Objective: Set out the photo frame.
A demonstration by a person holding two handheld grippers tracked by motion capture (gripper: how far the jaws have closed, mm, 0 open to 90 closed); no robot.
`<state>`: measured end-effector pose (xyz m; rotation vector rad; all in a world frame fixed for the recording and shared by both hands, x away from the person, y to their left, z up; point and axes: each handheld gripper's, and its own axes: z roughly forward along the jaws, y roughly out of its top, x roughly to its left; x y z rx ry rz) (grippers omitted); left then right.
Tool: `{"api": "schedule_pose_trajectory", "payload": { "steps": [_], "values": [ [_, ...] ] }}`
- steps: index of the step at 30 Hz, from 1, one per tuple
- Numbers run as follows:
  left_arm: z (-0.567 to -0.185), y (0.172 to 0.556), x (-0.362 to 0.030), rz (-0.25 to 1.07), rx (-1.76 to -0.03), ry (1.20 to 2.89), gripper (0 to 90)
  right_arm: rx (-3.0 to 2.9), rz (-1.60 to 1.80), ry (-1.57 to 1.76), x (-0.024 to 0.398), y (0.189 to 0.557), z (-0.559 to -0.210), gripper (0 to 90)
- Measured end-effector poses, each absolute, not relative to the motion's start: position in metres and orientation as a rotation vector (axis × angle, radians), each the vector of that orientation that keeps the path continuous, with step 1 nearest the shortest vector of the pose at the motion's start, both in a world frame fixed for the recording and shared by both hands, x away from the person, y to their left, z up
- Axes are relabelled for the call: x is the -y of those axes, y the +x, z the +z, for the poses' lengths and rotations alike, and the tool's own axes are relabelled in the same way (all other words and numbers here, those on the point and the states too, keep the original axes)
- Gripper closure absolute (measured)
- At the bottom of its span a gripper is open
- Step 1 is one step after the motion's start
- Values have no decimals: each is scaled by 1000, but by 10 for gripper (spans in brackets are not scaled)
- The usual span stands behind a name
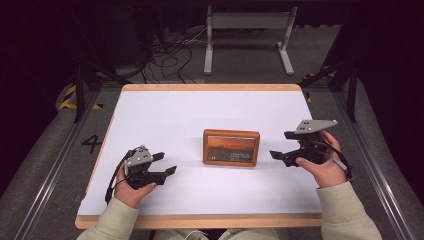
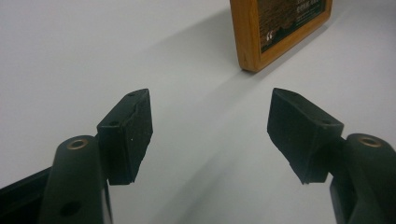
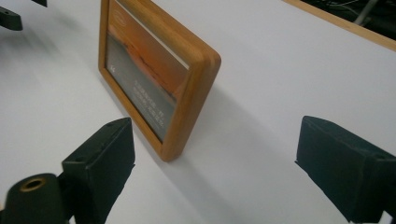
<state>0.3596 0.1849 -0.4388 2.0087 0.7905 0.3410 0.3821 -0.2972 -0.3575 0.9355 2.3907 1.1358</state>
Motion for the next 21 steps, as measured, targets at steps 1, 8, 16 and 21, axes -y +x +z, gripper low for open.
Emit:
{"api": "schedule_pose_trajectory", "payload": {
  "steps": [1, 8, 16, 21],
  "values": [
    [-439, 360, -185, 341, -790, 2009, 317, -2391, 1136, 936, 297, 382, -358, 123],
    [-442, 361, -183, 339, -782, 2023, 318, -2355, 1193, 959, 303, 374, -387, 124],
    [-444, 362, -185, 337, -789, 2022, 318, -2352, 1236, 977, 311, 368, -408, 117],
    [-446, 363, -184, 337, -787, 2025, 318, -2346, 1269, 982, 315, 368, -425, 122]
  ]
}}
